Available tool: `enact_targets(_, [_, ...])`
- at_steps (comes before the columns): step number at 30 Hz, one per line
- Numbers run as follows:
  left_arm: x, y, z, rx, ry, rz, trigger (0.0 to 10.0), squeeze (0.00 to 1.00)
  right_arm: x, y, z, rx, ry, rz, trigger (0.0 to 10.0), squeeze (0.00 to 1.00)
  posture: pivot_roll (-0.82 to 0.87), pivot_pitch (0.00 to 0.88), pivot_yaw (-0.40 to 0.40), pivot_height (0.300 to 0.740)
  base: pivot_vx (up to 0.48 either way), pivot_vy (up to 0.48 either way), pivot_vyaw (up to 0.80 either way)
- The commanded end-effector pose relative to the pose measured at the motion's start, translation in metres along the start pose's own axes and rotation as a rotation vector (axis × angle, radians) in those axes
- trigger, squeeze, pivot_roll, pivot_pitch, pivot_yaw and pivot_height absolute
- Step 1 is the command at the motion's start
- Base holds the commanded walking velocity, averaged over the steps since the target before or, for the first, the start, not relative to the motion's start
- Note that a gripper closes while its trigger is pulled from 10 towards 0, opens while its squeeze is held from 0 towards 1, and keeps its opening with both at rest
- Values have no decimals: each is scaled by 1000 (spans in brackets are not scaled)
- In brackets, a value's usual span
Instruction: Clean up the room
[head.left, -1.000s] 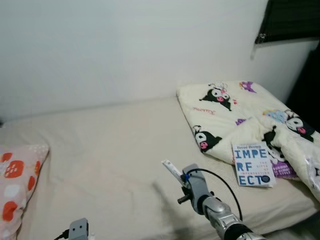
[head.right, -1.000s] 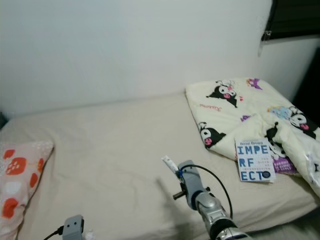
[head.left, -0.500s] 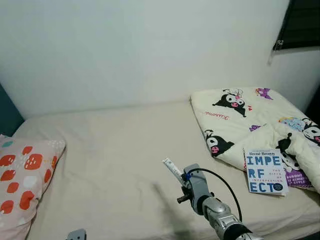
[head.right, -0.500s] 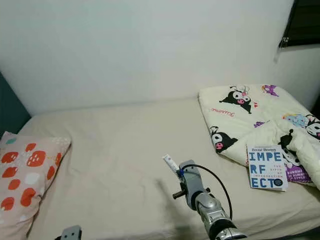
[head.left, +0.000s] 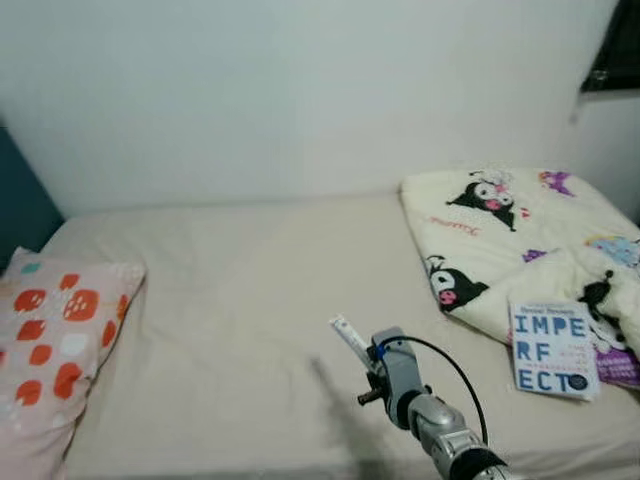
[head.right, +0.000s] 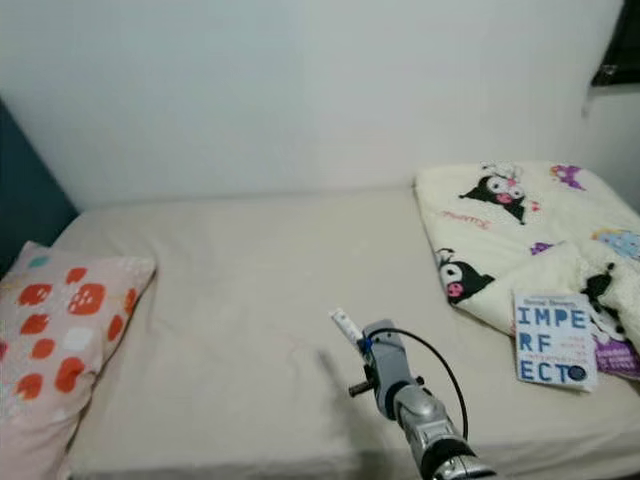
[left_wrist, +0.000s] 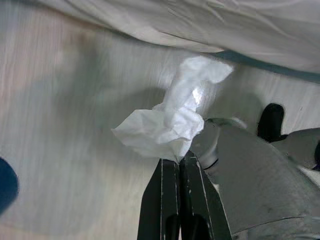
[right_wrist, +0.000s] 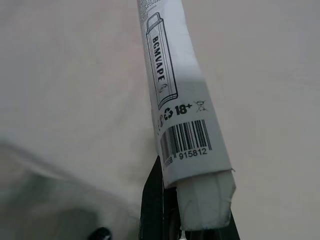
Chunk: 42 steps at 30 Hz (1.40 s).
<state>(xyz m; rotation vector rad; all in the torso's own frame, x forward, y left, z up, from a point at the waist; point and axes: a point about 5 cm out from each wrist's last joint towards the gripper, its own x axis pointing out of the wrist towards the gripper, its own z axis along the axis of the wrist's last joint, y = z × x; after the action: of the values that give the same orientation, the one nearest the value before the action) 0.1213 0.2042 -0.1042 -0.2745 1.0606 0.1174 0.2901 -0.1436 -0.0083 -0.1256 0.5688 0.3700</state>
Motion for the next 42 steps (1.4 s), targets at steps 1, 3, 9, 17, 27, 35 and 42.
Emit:
enact_targets(1, [0, -1, -3, -6, 6, 1, 10000, 0, 0, 1, -2, 15, 3, 1, 10000, 0, -55, 40, 4, 740, 0, 0, 675])
enact_targets(3, [4, -17, -1, 2, 11, -18, 10000, 0, 0, 1, -2, 12, 4, 6, 10000, 0, -52, 39, -2, 740, -356, 0, 678])
enact_targets(9, [8, -42, -6, 31, 32, -50, 10000, 0, 0, 1, -2, 10, 6, 9, 10000, 0, -52, 41, -4, 740, -129, 0, 675])
enact_targets(17, [4, -36, -20, 8, 32, -37, 10000, 0, 0, -1, -1, 5, 6, 10, 10000, 0, -67, 44, -11, 740, -180, 0, 675])
enact_targets(27, [-11, -30, -68, 29, 104, -37, 10000, 0, 0, -2, 1, 14, -1, -1, 10000, 0, -85, 45, 2, 740, -96, 0, 675])
enact_targets(35, [-20, -49, -97, 74, 141, -46, 10000, 0, 1, 0, 1, 11, -1, 13, 10000, 0, -79, 46, 3, 740, 0, 0, 675])
enact_targets(42, [-34, -49, -127, 191, 217, -46, 10000, 0, 1, 2, 1, 18, -2, 16, 10000, 0, -65, 48, 16, 740, 0, 0, 676])
